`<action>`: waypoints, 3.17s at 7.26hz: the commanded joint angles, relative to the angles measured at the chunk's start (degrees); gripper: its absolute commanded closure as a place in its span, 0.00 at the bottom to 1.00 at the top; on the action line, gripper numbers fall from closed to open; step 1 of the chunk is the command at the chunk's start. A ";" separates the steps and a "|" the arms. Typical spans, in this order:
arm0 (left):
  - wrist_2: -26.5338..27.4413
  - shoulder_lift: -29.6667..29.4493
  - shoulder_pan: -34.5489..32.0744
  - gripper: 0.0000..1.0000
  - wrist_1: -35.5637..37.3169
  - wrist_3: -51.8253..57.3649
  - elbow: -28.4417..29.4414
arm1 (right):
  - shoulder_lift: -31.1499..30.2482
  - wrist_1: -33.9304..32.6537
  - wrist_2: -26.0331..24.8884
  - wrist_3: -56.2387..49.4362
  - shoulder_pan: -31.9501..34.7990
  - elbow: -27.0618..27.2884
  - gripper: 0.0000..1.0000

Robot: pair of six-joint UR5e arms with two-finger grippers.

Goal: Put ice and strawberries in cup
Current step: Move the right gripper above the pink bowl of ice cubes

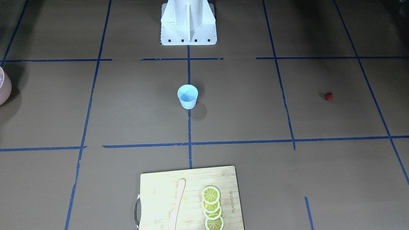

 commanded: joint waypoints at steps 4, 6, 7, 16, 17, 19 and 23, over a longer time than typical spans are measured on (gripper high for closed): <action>-0.05 -0.03 0.09 0.00 0.00 0.00 -0.09 | 0.19 -0.09 -0.09 -0.02 -0.26 0.00 0.00; -0.05 -0.03 0.00 0.00 -0.09 0.00 -0.09 | 1.24 -0.70 0.44 0.25 -1.83 0.17 0.00; -0.05 -0.03 0.09 0.00 -0.09 0.00 -0.18 | 0.98 -0.18 0.53 0.42 -2.37 0.17 0.00; -0.05 -0.03 0.09 0.00 -0.18 0.00 -0.44 | -12.98 11.93 -1.14 0.16 -8.86 11.34 0.01; -0.05 -0.03 0.09 0.00 -0.09 0.00 -0.53 | -12.99 12.04 -3.14 0.33 -11.14 11.34 0.01; -0.14 -0.03 0.00 0.00 -0.17 0.00 -0.62 | -13.17 12.04 -4.39 0.60 -13.70 10.99 0.10; -0.14 -0.03 0.00 0.00 -0.18 0.17 -0.70 | -13.34 12.04 -4.92 0.07 -17.05 9.67 0.19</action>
